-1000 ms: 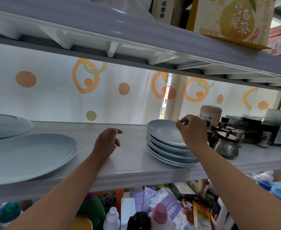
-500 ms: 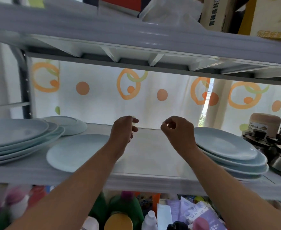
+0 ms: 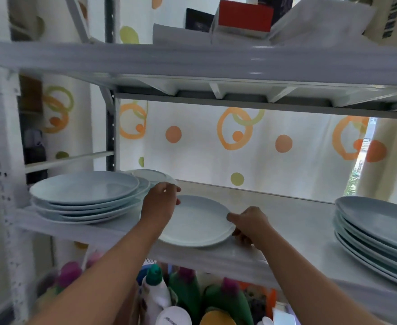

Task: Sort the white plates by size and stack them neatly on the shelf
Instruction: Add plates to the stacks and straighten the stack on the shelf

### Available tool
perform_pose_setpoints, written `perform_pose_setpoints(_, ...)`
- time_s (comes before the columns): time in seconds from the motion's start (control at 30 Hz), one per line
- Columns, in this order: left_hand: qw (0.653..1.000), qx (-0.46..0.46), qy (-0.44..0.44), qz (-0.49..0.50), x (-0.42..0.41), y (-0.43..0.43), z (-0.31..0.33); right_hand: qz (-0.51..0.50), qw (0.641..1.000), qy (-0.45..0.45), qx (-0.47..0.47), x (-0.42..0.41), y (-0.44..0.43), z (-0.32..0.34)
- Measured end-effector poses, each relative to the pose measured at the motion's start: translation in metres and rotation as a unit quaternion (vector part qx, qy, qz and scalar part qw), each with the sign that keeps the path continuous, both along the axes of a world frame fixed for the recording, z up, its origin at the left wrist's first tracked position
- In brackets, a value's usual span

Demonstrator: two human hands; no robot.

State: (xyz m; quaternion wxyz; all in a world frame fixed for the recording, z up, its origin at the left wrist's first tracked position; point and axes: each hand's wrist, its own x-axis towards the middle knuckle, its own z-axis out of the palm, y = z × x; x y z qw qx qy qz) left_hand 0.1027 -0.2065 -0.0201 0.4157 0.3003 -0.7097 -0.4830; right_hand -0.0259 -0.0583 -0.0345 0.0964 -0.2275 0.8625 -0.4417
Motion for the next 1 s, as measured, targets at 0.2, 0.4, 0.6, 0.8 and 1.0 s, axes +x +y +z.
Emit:
perform_pose_setpoints(0.2,0.996,-0.061,-0.043,0.046,0.015,-0.007,-0.008,0.014,0.988,-0.114,-0.1,0.005,-0.001,-0.005)
perform_pose_setpoints(0.4,0.988,-0.089,-0.113,0.058,0.02,0.002,-0.006,-0.054,0.973,-0.099,-0.204,0.01,0.011,0.003)
perform_pose_setpoints(0.6,0.989,-0.101,-0.102,0.045,0.025,0.014,0.007,-0.091,0.939,-0.078,-0.321,0.021,0.016,0.019)
perform_pose_setpoints(0.8,0.99,-0.116,-0.036,0.072,0.054,0.008,0.037,-0.037,0.89,-0.146,-0.43,0.048,-0.002,0.048)
perform_pose_setpoints(1.0,0.995,-0.048,0.025,0.083,0.094,-0.014,0.063,0.051,0.887,-0.191,-0.418,0.09,-0.043,0.072)
